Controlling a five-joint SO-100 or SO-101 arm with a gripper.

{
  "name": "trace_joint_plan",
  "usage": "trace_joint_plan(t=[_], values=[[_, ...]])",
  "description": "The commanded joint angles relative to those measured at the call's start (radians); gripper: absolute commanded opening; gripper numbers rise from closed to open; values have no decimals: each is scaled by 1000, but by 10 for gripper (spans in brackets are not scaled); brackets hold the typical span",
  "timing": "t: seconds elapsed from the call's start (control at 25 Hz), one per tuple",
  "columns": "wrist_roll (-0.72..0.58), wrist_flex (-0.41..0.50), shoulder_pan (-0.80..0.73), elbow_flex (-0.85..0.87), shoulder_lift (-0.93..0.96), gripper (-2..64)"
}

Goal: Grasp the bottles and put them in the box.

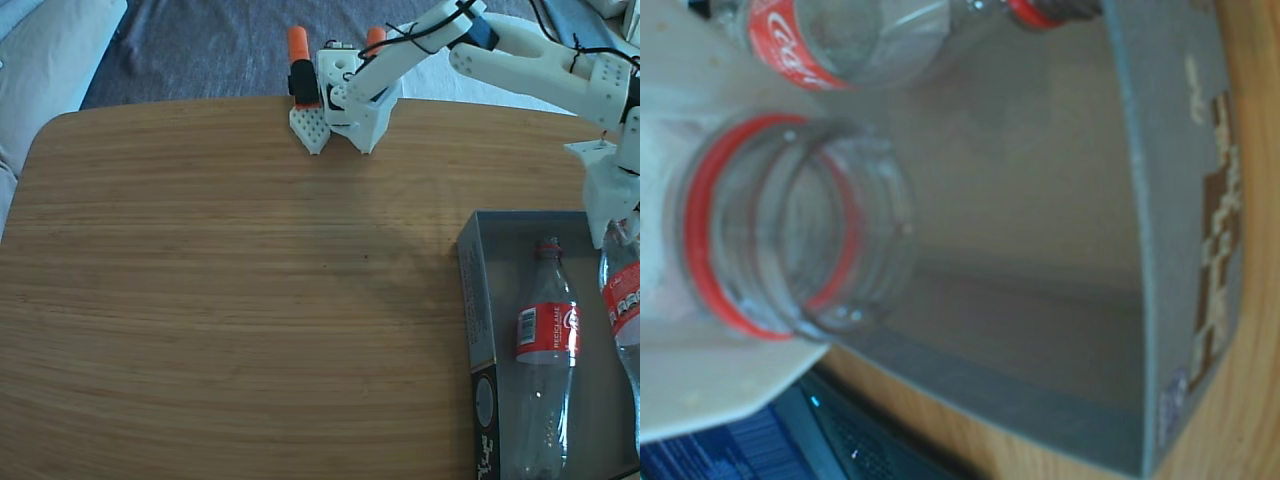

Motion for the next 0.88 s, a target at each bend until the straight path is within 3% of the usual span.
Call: trace_joint_plan(t=[0.0, 0.28, 0.52, 0.84], values=[[3, -9, -8, -28, 29, 12], [8, -9, -8, -23, 31, 38], [49, -8, 2, -23, 31, 231], [61, -8, 9, -23, 31, 246]])
